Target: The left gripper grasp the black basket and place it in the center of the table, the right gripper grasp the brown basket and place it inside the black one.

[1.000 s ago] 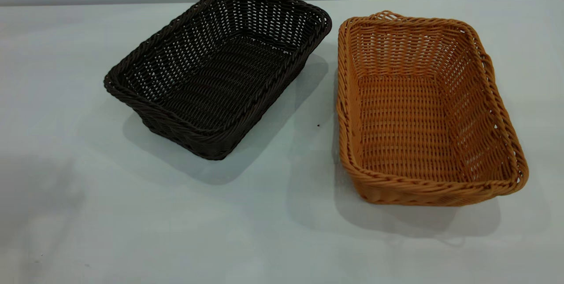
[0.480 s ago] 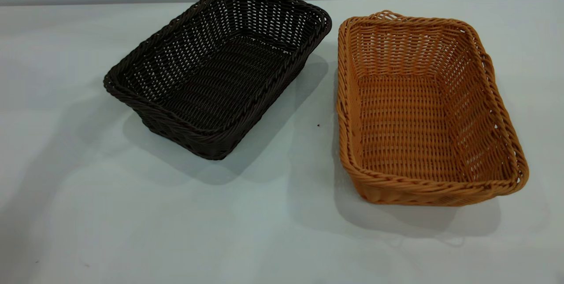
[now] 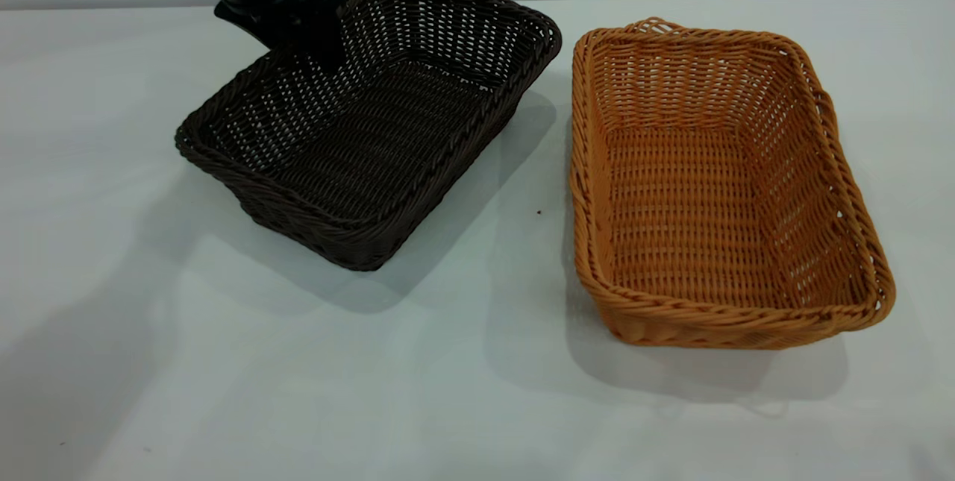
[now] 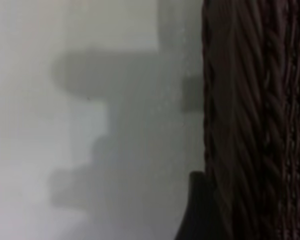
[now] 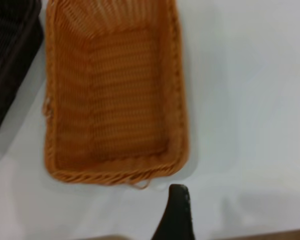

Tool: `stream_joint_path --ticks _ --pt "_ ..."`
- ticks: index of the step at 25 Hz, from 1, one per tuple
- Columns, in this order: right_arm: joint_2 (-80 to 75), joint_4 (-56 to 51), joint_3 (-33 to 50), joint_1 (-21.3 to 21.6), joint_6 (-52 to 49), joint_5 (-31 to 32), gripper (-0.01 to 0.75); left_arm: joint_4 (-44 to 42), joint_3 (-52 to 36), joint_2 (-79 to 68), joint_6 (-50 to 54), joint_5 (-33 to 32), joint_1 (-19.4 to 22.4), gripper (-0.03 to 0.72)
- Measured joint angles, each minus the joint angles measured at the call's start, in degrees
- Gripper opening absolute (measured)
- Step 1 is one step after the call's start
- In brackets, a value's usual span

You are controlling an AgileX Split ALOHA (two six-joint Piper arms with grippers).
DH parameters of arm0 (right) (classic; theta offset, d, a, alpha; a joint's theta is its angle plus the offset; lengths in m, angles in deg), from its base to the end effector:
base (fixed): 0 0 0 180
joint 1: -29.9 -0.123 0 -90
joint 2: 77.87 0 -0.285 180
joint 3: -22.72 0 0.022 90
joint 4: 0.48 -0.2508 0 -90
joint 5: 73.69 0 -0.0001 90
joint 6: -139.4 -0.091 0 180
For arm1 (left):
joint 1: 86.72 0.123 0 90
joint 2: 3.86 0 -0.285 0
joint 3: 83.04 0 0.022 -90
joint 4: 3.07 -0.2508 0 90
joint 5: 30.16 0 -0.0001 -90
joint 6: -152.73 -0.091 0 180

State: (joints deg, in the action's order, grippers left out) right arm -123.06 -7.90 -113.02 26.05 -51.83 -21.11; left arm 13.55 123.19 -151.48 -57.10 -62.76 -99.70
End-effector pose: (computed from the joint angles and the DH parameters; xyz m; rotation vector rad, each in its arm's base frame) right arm 0.1048 0.0164 0.2784 0.2139 2.4791 0.2727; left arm 0.4910 -0.1276 0.0837 0.7070 2.5638 -0.1908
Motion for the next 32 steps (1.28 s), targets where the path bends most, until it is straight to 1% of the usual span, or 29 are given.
stream_joint_path --ticks 4,7,9,12,13,16,19,24,28,32 --pt "-8.8 -7.6 -0.8 0.0 3.1 0.0 0.583 0.1 0.1 -1.4 -1.6 1.0 0.1 0.472" --pt "-16.7 -15.6 -0.8 0.0 6.5 0.3 0.583 0.1 0.1 -3.4 -1.8 1.7 0.1 0.419" --pt "-21.9 -22.1 -0.8 0.0 8.9 0.6 0.583 0.1 0.1 -4.4 -1.8 2.5 0.1 0.330" --pt "-29.5 -32.2 -0.9 0.0 11.6 0.7 0.583 0.2 0.5 -4.3 -3.0 3.8 0.1 0.127" --pt "-32.1 -35.8 -0.9 0.0 12.1 0.7 0.583 0.5 0.8 -3.9 -3.6 3.6 0.1 0.082" --pt "-39.3 -45.3 -0.9 0.0 13.1 0.7 0.583 0.0 1.6 -1.0 -5.8 2.6 0.2 0.079" --pt "-46.4 -50.8 -1.2 0.0 13.3 0.5 0.583 -0.7 2.4 3.2 -6.5 2.9 0.7 0.078" --pt "-58.9 -54.2 -1.6 0.0 13.3 -0.9 0.583 -0.6 2.7 8.3 -6.6 3.5 1.5 0.078" --pt "-68.4 -57.0 -2.2 0.0 13.4 -2.1 0.583 -0.6 2.8 8.5 -6.6 3.8 1.9 0.078" --pt "-76.6 -58.6 -4.9 0.0 15.8 -4.1 0.583 -0.7 2.8 8.5 -6.7 4.0 2.3 0.078"
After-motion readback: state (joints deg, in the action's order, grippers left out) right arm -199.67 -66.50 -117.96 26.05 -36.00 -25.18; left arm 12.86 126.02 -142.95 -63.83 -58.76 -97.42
